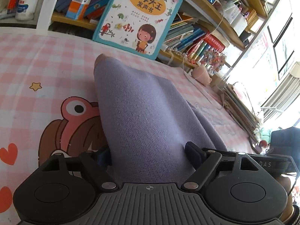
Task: Fold clothes
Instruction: 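Lift the bundle with both grippers and fold it over onto itself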
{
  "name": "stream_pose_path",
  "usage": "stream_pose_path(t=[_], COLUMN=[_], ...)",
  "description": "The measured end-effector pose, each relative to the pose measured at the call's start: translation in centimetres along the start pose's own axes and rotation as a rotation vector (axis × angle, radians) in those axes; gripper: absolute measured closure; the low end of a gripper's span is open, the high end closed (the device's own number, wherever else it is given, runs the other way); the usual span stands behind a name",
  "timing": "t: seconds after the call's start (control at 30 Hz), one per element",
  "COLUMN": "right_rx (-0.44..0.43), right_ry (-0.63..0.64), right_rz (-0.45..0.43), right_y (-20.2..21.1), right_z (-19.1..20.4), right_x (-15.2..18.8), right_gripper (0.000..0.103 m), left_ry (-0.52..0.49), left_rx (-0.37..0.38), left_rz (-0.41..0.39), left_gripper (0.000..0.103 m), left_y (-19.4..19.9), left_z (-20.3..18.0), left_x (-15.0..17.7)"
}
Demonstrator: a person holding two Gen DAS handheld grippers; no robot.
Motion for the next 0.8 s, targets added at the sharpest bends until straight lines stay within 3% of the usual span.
stream_pose_path(t=[0.1, 0.23, 0.33, 0.53, 0.8], right_rx=[-0.024, -0.025, -0.001, 0.024, 0.017], right_ry=[-0.025, 0.037, 0.115, 0.223, 0.255], right_rz=[0.002, -0.027, -0.064, -0.137, -0.175], right_y=[-0.1, 0.4, 1.1, 2.4, 2.6], right_z=[-0.2, 0.5, 1.6, 3.2, 4.5], right_x=[0.0, 0.2, 0.5, 0.4, -1.9], right_gripper=[0.053, 0.067, 0.071, 0.072, 0.072], left_ry=[-0.012, -0.051, -0.117, -0.151, -0.132], left_rx=[-0.003, -0.022, -0.045, -0.036, -0.009], left_rz=[-0.005, -0.021, -0.042, -0.089, -0.12], left_gripper=[0.02, 0.027, 0.03, 0.031, 0.031], left_y=[0.0, 0.3, 0.8, 2.0, 2.0], left_z=[-0.1, -0.7, -1.9, -2.9, -2.4], left_x=[0.1, 0.1, 0.2, -0.6, -3.2])
Point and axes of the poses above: each gripper's, at about its wrist camera, not at the fingertips, and y roughly against the way its jaws point, z to its left, x to its underside, the point moved 7 cm from there along -y, roughly the way its jaws point, and after that the axes turned 9 degrees about -y, right-handed, at the moved point
